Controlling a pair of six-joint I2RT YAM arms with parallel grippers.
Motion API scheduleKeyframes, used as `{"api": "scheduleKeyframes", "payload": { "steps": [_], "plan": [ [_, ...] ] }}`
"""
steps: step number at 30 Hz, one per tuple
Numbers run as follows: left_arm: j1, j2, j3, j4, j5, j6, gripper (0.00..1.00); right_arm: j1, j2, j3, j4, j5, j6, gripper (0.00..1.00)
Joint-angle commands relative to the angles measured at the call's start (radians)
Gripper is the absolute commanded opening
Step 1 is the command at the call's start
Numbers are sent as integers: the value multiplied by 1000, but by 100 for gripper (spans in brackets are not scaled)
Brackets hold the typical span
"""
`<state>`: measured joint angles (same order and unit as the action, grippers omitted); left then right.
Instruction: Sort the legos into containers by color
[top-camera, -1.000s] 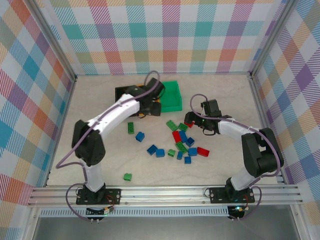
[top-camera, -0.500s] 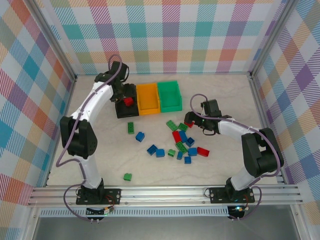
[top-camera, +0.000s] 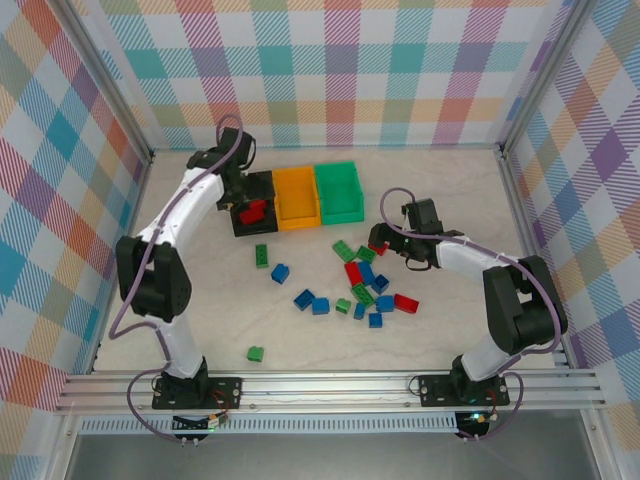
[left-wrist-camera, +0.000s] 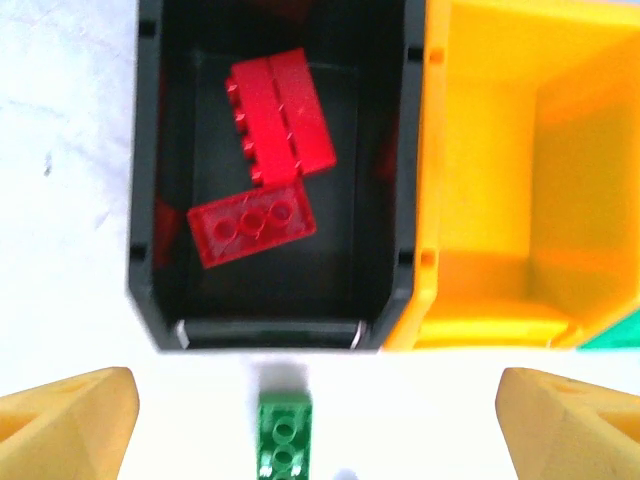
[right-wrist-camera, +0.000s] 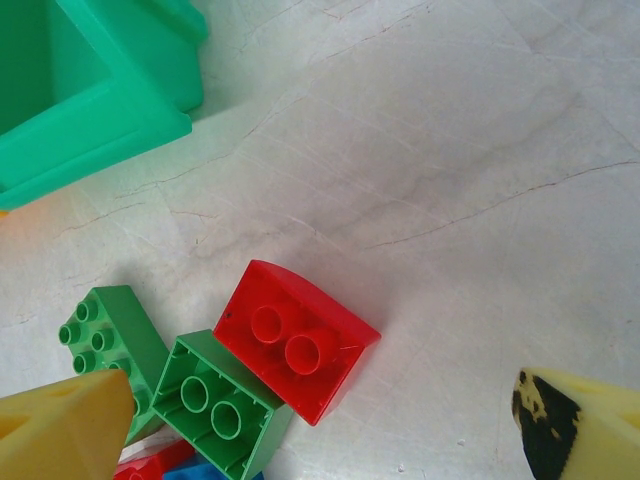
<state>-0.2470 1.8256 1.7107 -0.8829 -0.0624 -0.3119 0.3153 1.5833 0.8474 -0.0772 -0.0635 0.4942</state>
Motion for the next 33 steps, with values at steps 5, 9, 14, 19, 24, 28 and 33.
{"api": "scheduleKeyframes", "payload": {
  "steps": [5,9,14,19,24,28,33],
  "plan": [
    [12,-327,-422,211,0,85,93,-2,0,18,-11,-9,17,97],
    [15,-413,-555,275,-7,100,93,-2,-24,5,-10,-11,16,96],
    [17,-430,-556,267,19,93,94,-1,-45,-7,-3,-9,14,96],
    [17,-371,-403,139,76,122,94,-2,-30,1,-13,7,2,95],
    [17,-328,-399,127,59,179,94,-2,-22,16,-26,29,-13,95],
    [16,-292,-417,107,58,166,93,0,14,41,-41,42,-39,95],
    [12,-300,-432,120,94,161,90,1,163,174,-162,51,-68,95]
  ]
}}
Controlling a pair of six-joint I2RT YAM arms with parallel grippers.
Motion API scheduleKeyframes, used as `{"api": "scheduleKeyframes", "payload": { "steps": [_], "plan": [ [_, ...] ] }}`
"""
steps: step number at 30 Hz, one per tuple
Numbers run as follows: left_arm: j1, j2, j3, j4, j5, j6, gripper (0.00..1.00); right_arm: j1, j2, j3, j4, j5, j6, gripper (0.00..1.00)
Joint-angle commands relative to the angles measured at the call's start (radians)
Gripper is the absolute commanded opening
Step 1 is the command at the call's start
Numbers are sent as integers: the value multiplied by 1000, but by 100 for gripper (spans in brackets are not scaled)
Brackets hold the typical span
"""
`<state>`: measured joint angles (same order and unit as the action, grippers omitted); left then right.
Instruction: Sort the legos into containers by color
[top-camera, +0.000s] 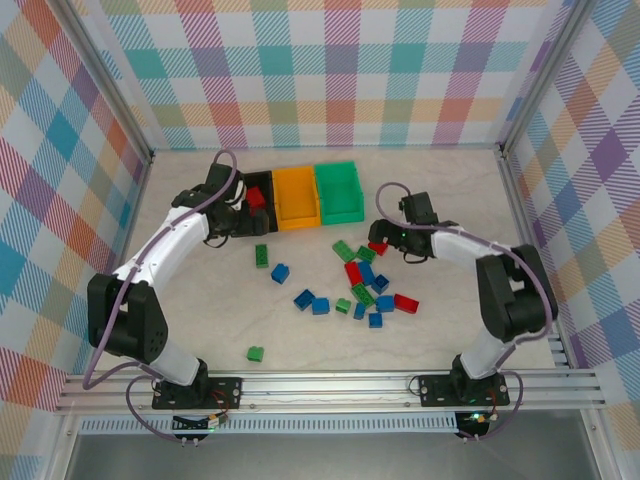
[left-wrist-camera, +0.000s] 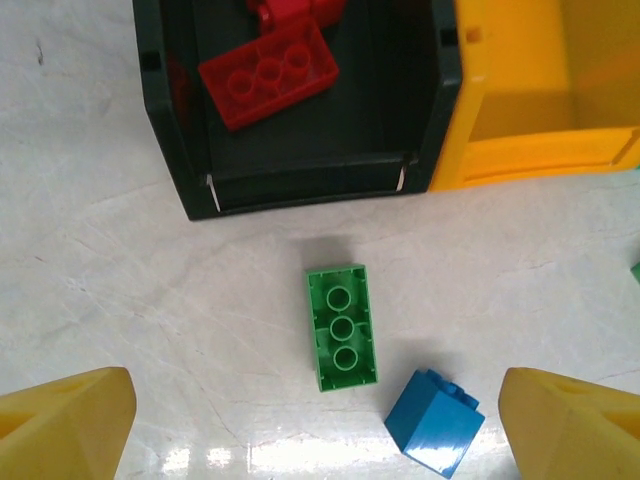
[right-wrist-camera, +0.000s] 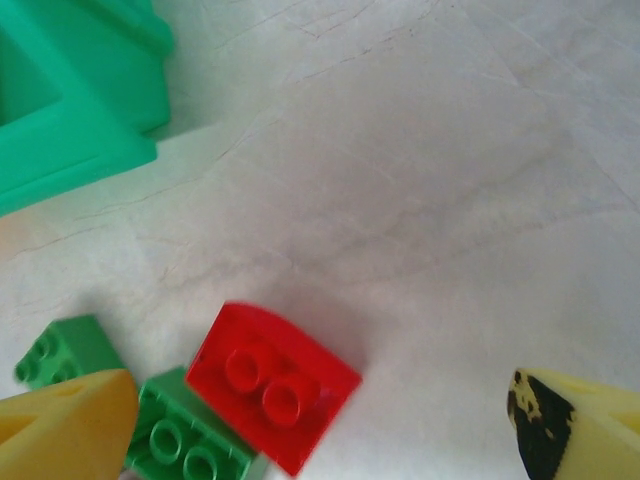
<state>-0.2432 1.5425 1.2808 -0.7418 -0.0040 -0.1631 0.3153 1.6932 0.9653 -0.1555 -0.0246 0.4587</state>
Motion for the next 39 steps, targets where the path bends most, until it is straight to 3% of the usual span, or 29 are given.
{"api": "scheduleKeyframes", "payload": {
  "steps": [1,9,18,25,30,34,39],
  "plan": [
    [7,-18,-5,-18,58,14,89,3,77,78,-98,8,-36,94],
    [-15,-40,-8,-25,48,14,88,12,200,198,-159,-19,-39,92],
    [-16,-103,-15,-27,12,20,89,48,337,415,-350,-11,-90,89],
    [-16,-142,-22,-30,-4,24,89,116,285,374,-389,110,-127,81],
    [-16,-156,-28,-33,-3,25,89,120,275,355,-392,118,-147,73],
    [-16,-156,-27,-36,-4,25,89,120,278,344,-397,111,-148,59],
    [-16,-158,-29,-36,-5,26,89,122,234,299,-397,105,-135,55]
  ]
}}
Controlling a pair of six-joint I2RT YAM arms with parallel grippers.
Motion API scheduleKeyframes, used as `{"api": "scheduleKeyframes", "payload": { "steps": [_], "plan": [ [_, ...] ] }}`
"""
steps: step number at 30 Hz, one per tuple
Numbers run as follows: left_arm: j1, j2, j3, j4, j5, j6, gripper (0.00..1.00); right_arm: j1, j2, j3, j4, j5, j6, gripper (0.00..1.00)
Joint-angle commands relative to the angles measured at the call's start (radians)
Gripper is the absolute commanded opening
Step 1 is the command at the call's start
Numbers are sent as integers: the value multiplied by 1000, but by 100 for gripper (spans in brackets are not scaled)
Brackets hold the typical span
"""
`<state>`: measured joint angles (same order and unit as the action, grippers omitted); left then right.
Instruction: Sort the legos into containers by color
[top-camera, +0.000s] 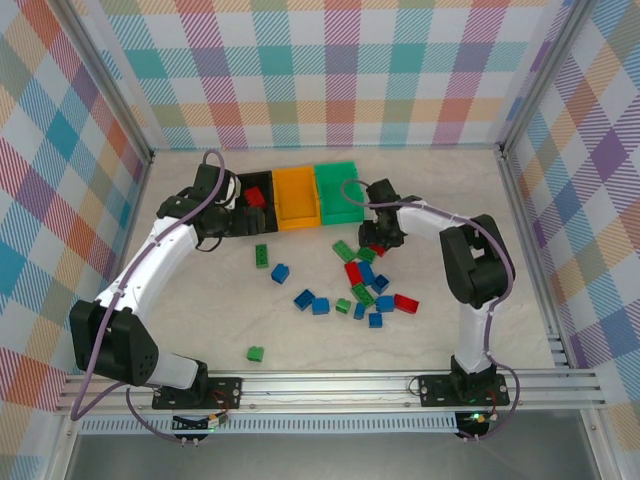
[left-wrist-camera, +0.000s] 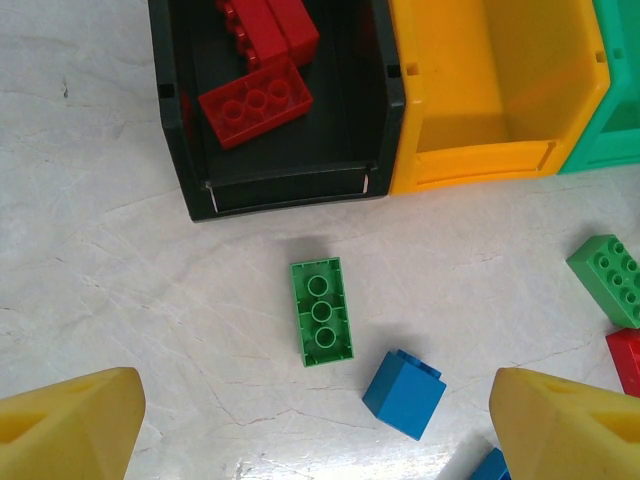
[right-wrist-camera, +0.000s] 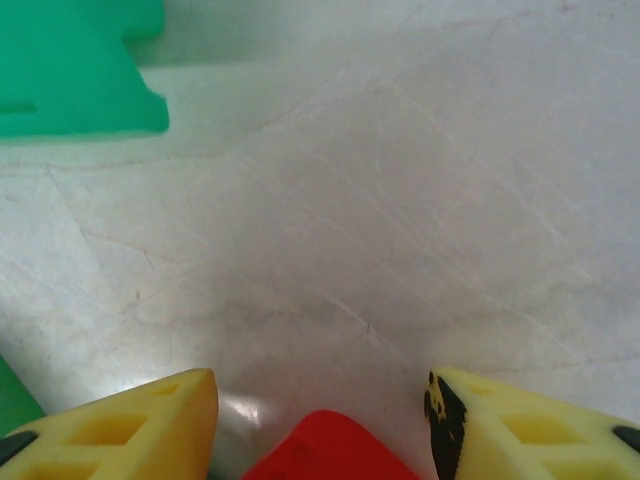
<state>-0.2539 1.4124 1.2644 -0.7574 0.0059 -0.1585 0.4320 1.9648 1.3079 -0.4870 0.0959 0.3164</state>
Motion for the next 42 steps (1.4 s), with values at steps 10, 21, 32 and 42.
{"api": "scheduleKeyframes", "payload": {
  "steps": [10,21,32,42],
  "plan": [
    [-5,-32,-13,-19,-5,19,89,4,-163,-150,-75,42,36,67],
    [-5,-33,-15,-17,-1,17,89,4,-130,-159,-122,25,24,72],
    [-5,-26,-19,-14,-10,9,90,4,-108,-128,-90,-3,10,39],
    [12,-28,-20,-13,-41,1,90,16,-223,-84,-67,-126,4,21]
  ]
}}
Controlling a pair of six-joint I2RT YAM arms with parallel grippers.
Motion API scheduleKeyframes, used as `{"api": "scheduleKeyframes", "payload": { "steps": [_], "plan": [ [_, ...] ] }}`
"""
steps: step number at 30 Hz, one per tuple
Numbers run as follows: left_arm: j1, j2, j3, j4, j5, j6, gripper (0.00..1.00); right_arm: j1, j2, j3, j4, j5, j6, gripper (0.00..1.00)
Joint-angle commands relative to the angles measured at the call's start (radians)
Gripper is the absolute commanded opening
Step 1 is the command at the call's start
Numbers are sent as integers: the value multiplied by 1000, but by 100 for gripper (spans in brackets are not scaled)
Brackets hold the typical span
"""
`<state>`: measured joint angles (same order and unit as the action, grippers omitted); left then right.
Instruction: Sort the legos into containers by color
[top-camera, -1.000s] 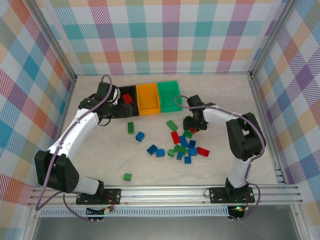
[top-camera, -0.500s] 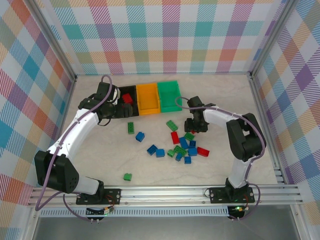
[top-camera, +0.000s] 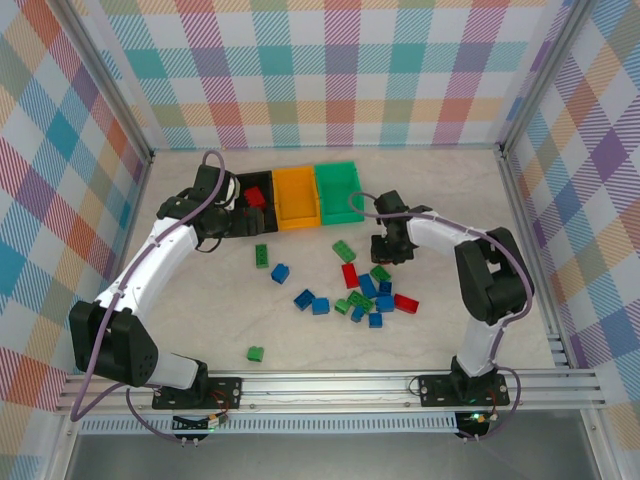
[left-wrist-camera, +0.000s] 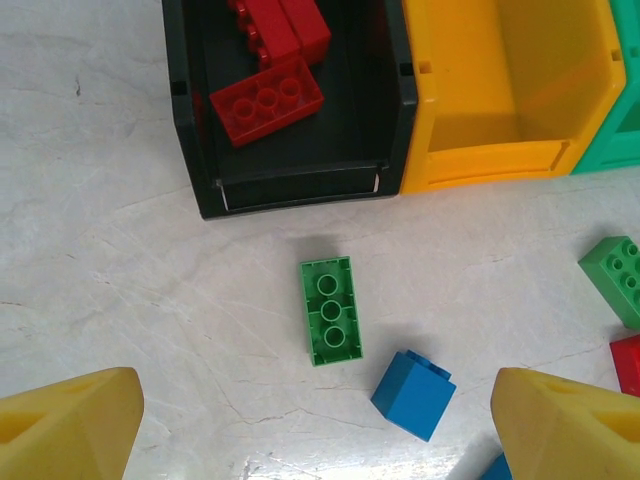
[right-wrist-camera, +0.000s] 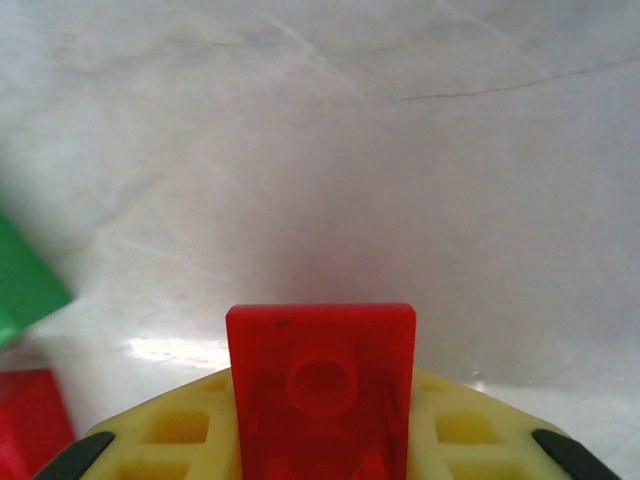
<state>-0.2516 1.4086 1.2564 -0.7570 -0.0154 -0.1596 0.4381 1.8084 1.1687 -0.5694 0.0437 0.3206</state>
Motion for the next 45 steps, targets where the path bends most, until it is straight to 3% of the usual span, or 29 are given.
{"api": "scheduleKeyframes", "payload": {
  "steps": [1,10,16,26,34,40,45],
  "plan": [
    [13,-27,-14,-10,-24,0,90,17,-77,71,16,-87,5,20],
    [82,-28,-32,15,-13,-24,91,135,9,345,51,-252,81,21],
    [104,-26,-39,25,-4,-29,91,219,206,662,-14,-273,80,22],
    [153,-46,-55,50,0,-34,91,247,628,1309,-180,-320,99,24],
    [157,-60,-57,51,-6,-24,91,266,724,1404,-65,-378,168,27],
    [158,-68,-59,51,-14,-23,91,289,778,1479,-48,-318,158,63],
    [157,-70,-58,51,-14,-20,91,290,757,1476,-77,-314,140,68]
  ]
}}
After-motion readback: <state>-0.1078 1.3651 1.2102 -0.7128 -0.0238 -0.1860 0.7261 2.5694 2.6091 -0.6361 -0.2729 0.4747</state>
